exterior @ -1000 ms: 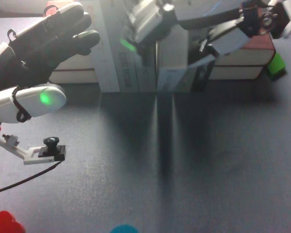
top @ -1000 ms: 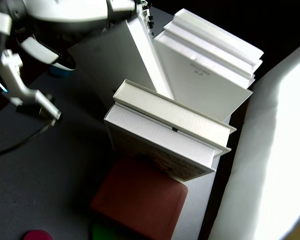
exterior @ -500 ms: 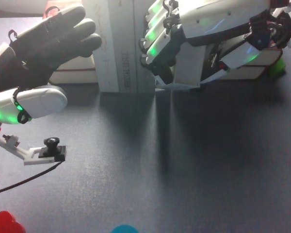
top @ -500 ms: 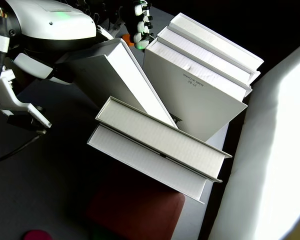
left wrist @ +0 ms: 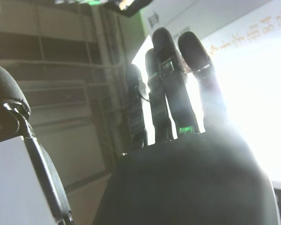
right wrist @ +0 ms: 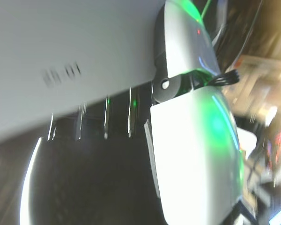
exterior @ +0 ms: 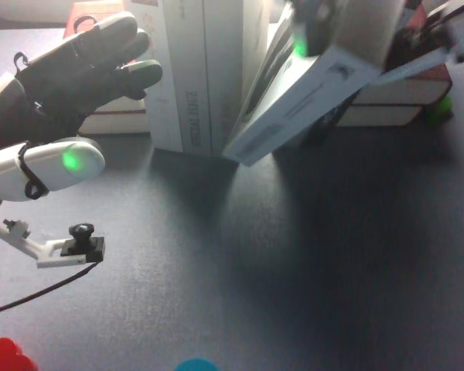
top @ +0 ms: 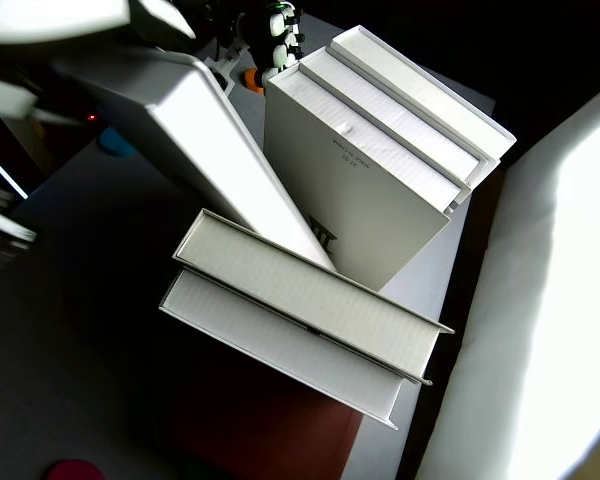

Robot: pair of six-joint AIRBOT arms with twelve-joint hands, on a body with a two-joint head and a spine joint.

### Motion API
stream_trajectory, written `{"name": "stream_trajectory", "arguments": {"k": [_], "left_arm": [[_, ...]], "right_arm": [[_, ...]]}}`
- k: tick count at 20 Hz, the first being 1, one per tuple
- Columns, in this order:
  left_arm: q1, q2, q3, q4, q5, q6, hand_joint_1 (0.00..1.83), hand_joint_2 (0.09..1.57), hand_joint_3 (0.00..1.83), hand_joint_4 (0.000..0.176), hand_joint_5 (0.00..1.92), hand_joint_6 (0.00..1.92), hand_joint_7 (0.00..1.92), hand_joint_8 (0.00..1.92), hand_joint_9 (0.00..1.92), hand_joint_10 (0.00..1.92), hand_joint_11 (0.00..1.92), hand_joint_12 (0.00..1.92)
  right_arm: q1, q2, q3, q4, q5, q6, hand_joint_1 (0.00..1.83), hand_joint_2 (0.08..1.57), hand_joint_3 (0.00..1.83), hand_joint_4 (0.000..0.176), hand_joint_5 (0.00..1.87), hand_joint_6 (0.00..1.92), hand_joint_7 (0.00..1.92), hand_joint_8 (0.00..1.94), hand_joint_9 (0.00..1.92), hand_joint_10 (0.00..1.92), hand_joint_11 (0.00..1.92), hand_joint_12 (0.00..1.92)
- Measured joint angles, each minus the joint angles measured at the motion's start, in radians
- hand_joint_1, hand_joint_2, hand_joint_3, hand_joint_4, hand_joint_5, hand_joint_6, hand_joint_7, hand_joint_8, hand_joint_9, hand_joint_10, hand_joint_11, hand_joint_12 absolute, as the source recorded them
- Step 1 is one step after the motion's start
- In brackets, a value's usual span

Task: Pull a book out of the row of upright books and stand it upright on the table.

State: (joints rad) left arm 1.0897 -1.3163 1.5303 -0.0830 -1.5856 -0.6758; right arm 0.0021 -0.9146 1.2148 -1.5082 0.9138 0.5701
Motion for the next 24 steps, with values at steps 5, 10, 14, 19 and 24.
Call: {"name": "stream_trajectory", "arguments": {"k": [5,10,14,19,24], "left_arm": [[0.000,0.011,-0.012,-0.005,0.000,0.000,0.91,0.74,0.00,0.060,0.52,0.00,0.43,0.00,0.64,0.01,0.08,1.54],[0.001,0.013,-0.013,-0.010,0.002,0.001,0.93,0.74,0.00,0.065,0.52,0.00,0.43,0.00,0.64,0.01,0.09,1.53],[0.005,0.022,-0.022,-0.004,0.003,0.000,0.95,0.74,0.00,0.050,0.50,0.00,0.41,0.00,0.61,0.00,0.05,1.50],[0.005,0.024,-0.022,-0.006,0.004,0.000,0.97,0.73,0.00,0.063,0.52,0.01,0.43,0.01,0.60,0.00,0.03,1.56],[0.006,0.024,-0.022,-0.013,0.005,0.000,1.00,0.72,0.00,0.059,0.52,0.01,0.45,0.01,0.60,0.00,0.00,1.57]], "right_arm": [[-0.022,0.016,-0.022,0.079,0.028,-0.046,1.37,1.14,0.00,0.000,0.83,1.10,0.91,1.05,0.92,1.27,0.66,1.48],[-0.359,-0.069,0.018,0.552,0.114,-0.290,1.37,1.14,0.00,0.000,0.83,1.10,0.91,1.05,0.92,1.27,0.66,1.48],[-0.480,-0.127,0.034,0.742,0.188,-0.330,1.37,1.14,0.00,0.000,0.83,1.10,0.91,1.05,0.92,1.27,0.66,1.48],[-0.536,-0.185,0.097,0.794,0.187,-0.315,1.37,1.14,0.00,0.000,0.83,1.10,0.91,1.05,0.92,1.27,0.66,1.48],[-0.536,-0.188,0.100,0.778,0.172,-0.315,0.88,0.88,0.00,0.112,0.01,0.01,0.01,0.00,0.01,0.01,0.00,0.10]]}}
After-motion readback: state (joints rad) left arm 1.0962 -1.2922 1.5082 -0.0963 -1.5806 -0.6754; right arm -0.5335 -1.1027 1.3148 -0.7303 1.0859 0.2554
